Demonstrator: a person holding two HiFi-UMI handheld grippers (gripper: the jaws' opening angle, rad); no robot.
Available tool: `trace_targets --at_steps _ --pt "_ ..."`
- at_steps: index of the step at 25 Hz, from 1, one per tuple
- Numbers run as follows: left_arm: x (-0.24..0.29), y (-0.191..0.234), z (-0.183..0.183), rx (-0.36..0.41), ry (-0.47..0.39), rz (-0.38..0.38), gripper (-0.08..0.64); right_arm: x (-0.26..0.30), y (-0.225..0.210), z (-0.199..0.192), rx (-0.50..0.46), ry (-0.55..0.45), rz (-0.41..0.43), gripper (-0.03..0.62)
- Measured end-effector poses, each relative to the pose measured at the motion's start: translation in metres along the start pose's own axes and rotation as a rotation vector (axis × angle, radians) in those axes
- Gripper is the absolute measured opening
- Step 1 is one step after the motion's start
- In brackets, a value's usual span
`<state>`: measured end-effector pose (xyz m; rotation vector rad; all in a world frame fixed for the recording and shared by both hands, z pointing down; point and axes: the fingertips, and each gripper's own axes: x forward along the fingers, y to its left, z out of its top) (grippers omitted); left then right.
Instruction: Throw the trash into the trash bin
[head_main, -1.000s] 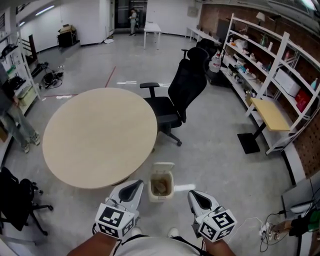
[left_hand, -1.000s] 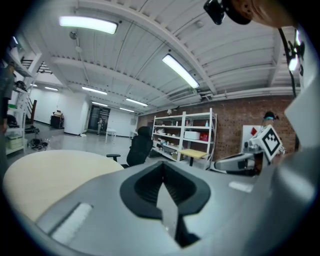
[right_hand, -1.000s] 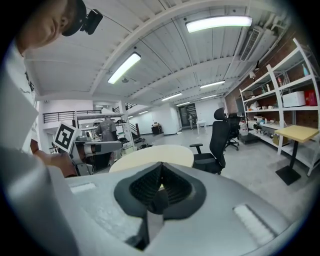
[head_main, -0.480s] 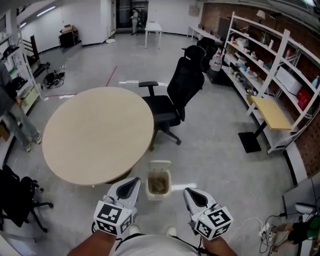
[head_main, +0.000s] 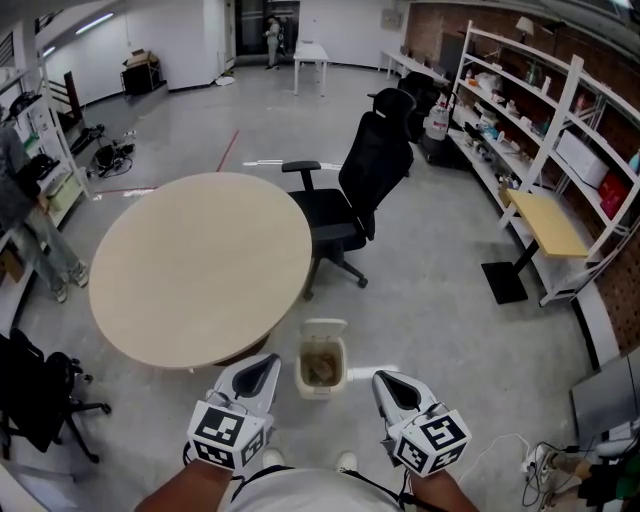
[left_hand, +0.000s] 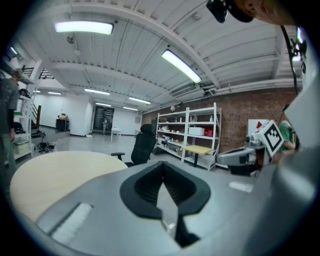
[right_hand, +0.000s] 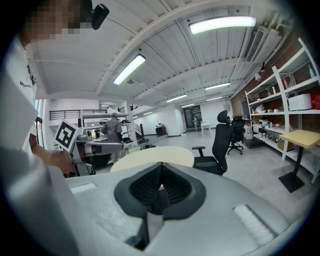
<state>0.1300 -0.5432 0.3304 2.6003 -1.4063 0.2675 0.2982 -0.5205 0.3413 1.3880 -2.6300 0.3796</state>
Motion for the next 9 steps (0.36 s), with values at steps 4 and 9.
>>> trace_targets --at_steps 4,9 --pt "-0.001 0.0008 -0.0034 0.009 0.009 0.005 0.008 0.0005 -0.001 -0.0006 0.014 -0.005 0.003 0.002" --pt "-0.0039 0.0037 -0.0093 0.007 0.026 0.009 0.008 0.0008 -0.0022 -0.0043 0.07 -0.009 0.008 0.002"
